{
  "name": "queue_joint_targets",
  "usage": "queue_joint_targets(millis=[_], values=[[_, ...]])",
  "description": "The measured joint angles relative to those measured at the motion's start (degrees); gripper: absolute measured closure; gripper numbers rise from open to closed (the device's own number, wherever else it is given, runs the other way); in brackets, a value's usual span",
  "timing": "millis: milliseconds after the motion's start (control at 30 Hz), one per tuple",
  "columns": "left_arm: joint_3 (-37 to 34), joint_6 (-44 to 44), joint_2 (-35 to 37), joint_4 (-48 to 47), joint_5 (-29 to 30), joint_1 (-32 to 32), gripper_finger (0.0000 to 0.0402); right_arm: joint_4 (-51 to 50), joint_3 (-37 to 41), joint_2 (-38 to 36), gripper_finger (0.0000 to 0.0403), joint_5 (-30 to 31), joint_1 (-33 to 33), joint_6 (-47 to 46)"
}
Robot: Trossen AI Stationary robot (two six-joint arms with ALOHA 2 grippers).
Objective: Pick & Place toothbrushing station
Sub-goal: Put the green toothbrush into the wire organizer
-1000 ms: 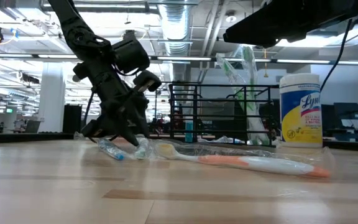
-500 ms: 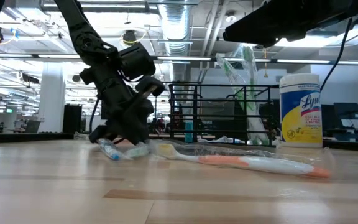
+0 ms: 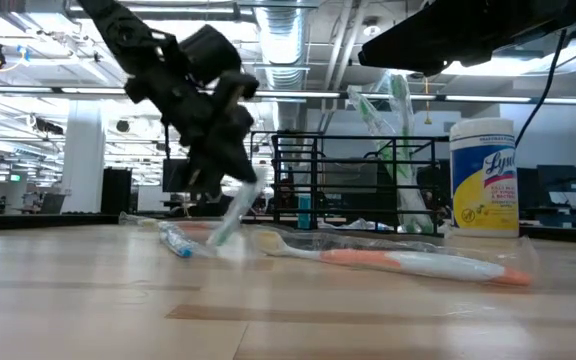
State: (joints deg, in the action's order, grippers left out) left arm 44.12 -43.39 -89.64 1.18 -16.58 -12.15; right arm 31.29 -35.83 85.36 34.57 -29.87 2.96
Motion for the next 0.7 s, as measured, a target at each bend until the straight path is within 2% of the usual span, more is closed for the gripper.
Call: queue_joint_targets(millis=[433,700], values=[[0.02,6.96,13.19,-0.08,12.05,6.35,0.0401,0.00,0.00,0.00,0.0300,0.02,0.00,0.00],[0.02,8.64,19.04,0.11,16.97,9.36,0.0401,0.50,0.00,0.00,0.0300,0.02,0.00,0.00]])
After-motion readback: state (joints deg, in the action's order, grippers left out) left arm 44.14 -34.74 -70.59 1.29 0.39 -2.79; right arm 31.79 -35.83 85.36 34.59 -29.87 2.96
